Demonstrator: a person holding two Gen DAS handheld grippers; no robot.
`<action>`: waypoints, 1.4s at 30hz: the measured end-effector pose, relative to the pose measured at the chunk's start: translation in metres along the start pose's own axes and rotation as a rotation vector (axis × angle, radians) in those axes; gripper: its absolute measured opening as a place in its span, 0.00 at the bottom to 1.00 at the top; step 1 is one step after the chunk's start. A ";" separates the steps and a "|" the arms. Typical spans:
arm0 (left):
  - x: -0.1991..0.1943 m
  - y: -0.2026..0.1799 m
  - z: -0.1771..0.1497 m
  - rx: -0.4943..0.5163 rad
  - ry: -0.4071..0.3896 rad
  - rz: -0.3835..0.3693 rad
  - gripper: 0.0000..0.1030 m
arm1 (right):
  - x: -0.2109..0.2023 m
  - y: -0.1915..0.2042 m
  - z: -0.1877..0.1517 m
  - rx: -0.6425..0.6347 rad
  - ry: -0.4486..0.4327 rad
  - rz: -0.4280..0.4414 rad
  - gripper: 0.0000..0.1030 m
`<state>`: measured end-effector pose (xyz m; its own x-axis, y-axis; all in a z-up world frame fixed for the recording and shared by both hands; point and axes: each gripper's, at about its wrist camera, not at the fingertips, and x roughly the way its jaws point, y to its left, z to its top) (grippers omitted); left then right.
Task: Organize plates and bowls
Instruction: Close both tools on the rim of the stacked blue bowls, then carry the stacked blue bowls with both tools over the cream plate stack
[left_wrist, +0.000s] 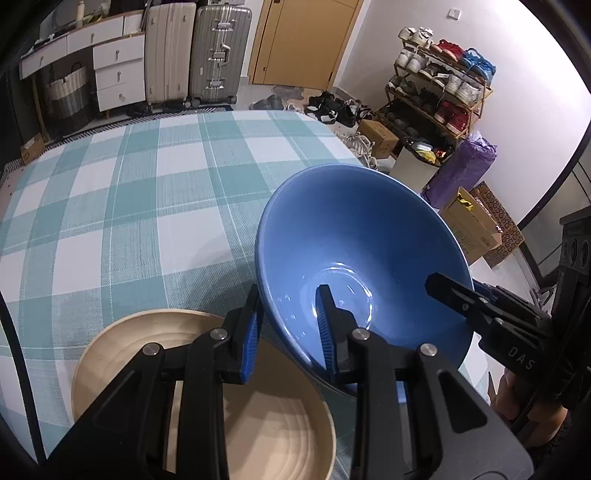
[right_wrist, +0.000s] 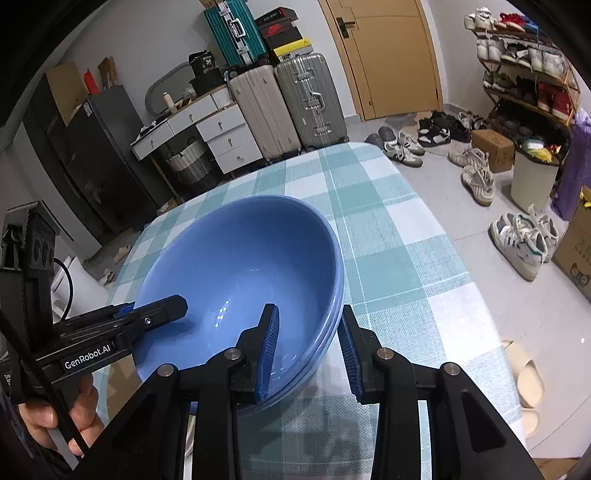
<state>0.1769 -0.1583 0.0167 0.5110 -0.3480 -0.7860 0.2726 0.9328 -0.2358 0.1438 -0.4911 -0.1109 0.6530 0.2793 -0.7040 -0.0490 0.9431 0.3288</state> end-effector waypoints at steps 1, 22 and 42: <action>-0.004 -0.001 0.000 0.001 -0.007 0.000 0.25 | -0.003 0.001 0.000 -0.002 -0.004 0.000 0.33; -0.124 0.002 -0.029 -0.002 -0.145 0.025 0.25 | -0.066 0.061 -0.008 -0.089 -0.087 0.034 0.33; -0.183 0.061 -0.071 -0.078 -0.181 0.125 0.25 | -0.045 0.132 -0.025 -0.181 -0.051 0.119 0.33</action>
<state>0.0420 -0.0312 0.1051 0.6762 -0.2342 -0.6985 0.1377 0.9716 -0.1925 0.0889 -0.3748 -0.0523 0.6717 0.3855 -0.6327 -0.2597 0.9223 0.2862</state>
